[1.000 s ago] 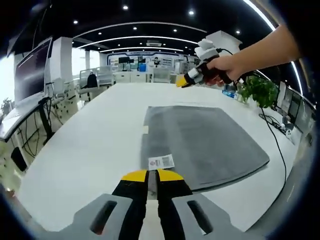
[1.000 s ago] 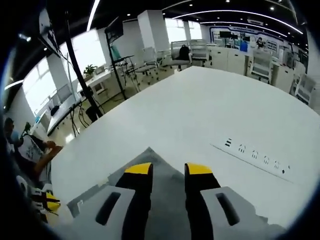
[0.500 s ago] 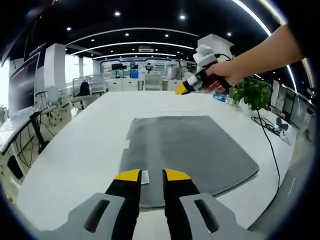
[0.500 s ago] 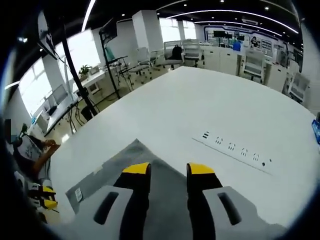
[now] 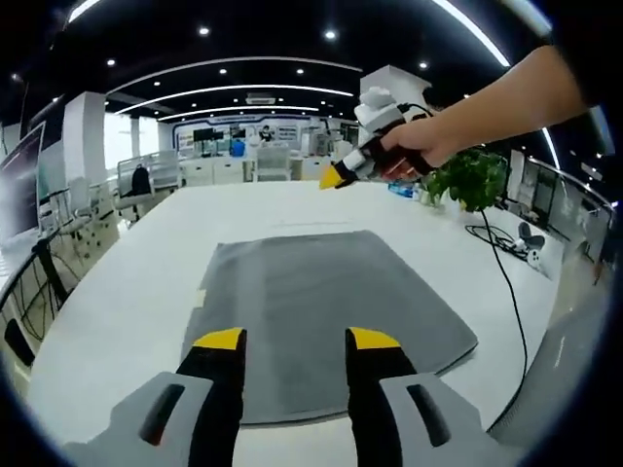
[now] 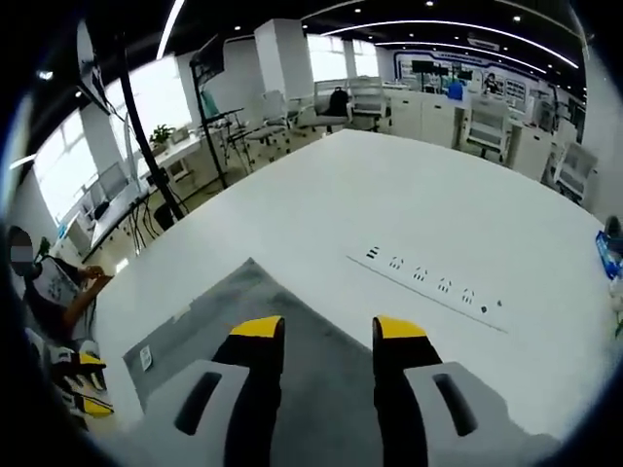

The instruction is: Fold the towel on the table until its edges align and the towel forms a compact rectangular stack.

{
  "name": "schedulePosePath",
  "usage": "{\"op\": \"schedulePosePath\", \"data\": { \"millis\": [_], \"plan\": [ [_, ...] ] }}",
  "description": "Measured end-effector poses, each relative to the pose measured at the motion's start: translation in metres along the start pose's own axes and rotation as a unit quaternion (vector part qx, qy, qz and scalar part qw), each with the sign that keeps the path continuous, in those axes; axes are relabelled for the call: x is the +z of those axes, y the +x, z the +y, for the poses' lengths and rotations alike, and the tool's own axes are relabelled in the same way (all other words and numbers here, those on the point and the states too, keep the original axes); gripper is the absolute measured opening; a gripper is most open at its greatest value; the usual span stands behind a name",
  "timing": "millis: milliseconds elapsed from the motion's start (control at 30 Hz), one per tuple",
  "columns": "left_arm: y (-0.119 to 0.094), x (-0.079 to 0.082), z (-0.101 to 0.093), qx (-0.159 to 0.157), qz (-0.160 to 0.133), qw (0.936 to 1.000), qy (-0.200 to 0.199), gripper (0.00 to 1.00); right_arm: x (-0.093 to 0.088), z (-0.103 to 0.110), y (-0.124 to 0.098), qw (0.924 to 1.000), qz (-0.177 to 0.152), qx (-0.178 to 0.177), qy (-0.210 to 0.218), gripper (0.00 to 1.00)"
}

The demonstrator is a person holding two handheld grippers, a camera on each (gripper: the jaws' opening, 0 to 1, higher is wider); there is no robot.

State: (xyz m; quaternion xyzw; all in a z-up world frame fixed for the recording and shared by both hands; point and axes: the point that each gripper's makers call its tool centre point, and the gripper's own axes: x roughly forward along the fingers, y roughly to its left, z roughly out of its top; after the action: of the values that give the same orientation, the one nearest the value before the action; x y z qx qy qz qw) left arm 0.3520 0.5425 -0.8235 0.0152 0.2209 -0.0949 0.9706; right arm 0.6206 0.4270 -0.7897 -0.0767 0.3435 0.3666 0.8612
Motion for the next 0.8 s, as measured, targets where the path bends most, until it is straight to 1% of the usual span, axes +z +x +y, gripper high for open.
{"op": "schedulePosePath", "data": {
  "millis": [33,67,133,167,233,400,467,500,567,600,667,733,800],
  "plan": [
    [0.002,0.0,-0.003,-0.002,0.002,1.0,0.001,0.48,-0.003,-0.002,-0.003,1.0,0.0,-0.001,-0.003,0.37],
    [0.002,0.001,-0.011,-0.007,0.007,0.9999,0.001,0.5,-0.005,-0.003,-0.006,1.0,-0.001,-0.001,-0.005,0.38],
    [0.004,0.002,-0.02,-0.016,0.013,0.9998,0.003,0.56,-0.007,-0.008,-0.007,1.0,-0.001,-0.001,-0.006,0.39],
    [0.005,0.004,-0.027,-0.022,0.013,0.9996,0.008,0.57,-0.009,-0.011,-0.011,1.0,-0.001,-0.001,-0.006,0.39],
    [0.01,0.006,-0.037,-0.032,0.014,0.9989,0.031,0.57,-0.013,-0.018,-0.015,1.0,-0.002,-0.002,-0.003,0.39],
    [0.015,0.012,-0.063,-0.05,0.017,0.9978,0.039,0.57,-0.027,-0.034,-0.027,1.0,0.001,-0.007,-0.007,0.39],
    [0.016,0.014,-0.074,-0.059,0.018,0.9972,0.041,0.57,-0.033,-0.04,-0.037,0.9999,0.002,-0.009,-0.006,0.38],
    [0.017,0.014,-0.08,-0.064,0.019,0.9967,0.045,0.57,-0.035,-0.044,-0.038,0.9999,0.003,-0.01,-0.003,0.38],
    [0.019,0.014,-0.088,-0.072,0.022,0.9959,0.051,0.56,-0.041,-0.048,-0.043,0.9999,0.002,-0.011,-0.001,0.38],
    [0.019,0.013,-0.096,-0.077,0.023,0.9953,0.053,0.56,-0.043,-0.05,-0.045,0.9999,0.003,-0.012,0.0,0.38],
    [0.02,0.013,-0.102,-0.083,0.024,0.9946,0.058,0.56,-0.047,-0.059,-0.044,0.9999,0.006,-0.013,0.001,0.37],
    [0.021,0.01,-0.112,-0.094,0.029,0.9932,0.063,0.56,-0.051,-0.066,-0.051,0.9998,0.007,-0.016,0.003,0.37],
    [0.021,0.009,-0.121,-0.101,0.033,0.9919,0.07,0.56,-0.055,-0.073,-0.047,0.9998,0.008,-0.016,0.01,0.36]
  ]
}}
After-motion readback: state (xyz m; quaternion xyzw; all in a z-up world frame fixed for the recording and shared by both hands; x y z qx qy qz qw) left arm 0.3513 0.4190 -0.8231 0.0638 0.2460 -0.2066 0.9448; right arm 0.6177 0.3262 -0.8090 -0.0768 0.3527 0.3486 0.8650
